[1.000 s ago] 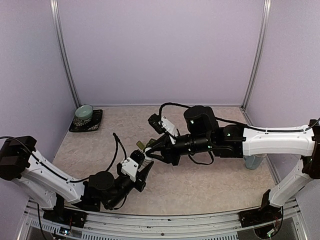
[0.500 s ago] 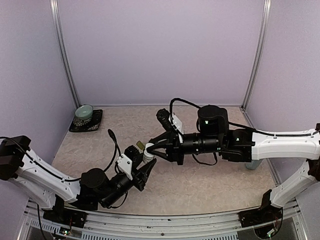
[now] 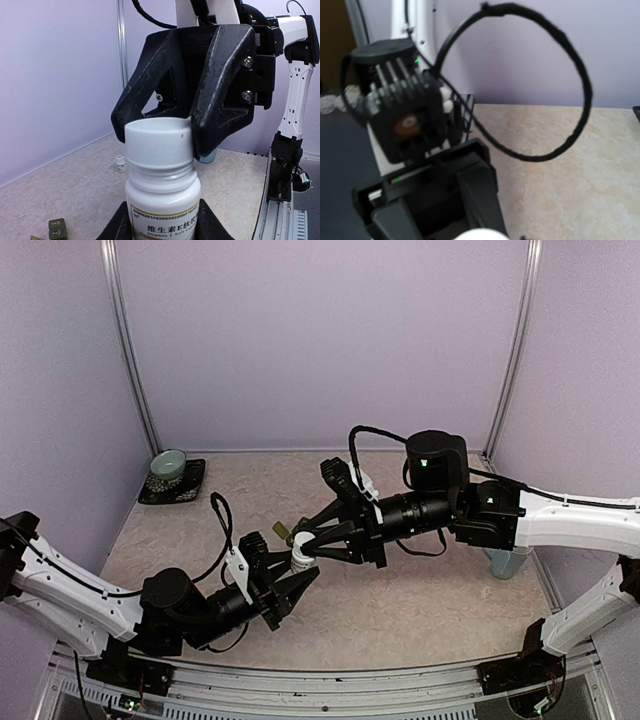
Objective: Sort the pills into containers
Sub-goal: Screw the lid of the pill bottle onto the pill bottle.
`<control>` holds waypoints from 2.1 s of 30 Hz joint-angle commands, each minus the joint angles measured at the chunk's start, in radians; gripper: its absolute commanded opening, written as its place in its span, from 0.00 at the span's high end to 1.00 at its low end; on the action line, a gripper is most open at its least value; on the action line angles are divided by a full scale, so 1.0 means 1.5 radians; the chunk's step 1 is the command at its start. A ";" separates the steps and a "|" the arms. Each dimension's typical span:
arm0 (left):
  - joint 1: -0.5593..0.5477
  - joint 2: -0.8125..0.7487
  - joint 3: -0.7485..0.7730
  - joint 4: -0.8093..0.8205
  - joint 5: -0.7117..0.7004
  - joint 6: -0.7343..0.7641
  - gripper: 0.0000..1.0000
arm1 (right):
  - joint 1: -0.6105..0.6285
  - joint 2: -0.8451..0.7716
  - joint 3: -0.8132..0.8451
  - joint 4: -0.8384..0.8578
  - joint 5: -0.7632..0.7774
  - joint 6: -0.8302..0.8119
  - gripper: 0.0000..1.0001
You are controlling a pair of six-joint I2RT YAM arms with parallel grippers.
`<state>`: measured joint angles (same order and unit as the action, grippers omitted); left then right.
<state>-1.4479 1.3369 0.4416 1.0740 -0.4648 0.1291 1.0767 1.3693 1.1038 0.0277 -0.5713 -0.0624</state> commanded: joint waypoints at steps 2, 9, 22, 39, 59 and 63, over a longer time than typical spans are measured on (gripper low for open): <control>-0.008 -0.021 0.010 0.029 0.094 0.002 0.65 | -0.013 0.018 0.004 -0.094 -0.005 -0.037 0.76; -0.008 -0.021 0.010 0.039 0.093 0.001 0.65 | -0.014 0.025 -0.003 -0.089 -0.020 -0.029 0.74; -0.008 -0.017 0.009 0.045 0.091 0.002 0.65 | -0.017 0.019 0.006 -0.106 -0.025 -0.038 0.65; -0.008 -0.017 0.011 0.038 0.071 0.001 0.65 | -0.026 -0.016 0.048 -0.178 0.017 -0.070 0.22; -0.009 -0.003 0.021 0.019 0.039 -0.004 0.65 | -0.026 0.021 0.142 -0.245 0.004 -0.072 0.18; -0.008 -0.003 0.021 0.018 0.037 0.001 0.65 | -0.026 0.017 0.128 -0.241 -0.033 -0.074 0.19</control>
<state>-1.4540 1.3327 0.4503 1.0901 -0.3977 0.1211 1.0439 1.3903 1.2953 -0.3065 -0.5678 -0.1612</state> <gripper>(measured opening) 0.357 0.819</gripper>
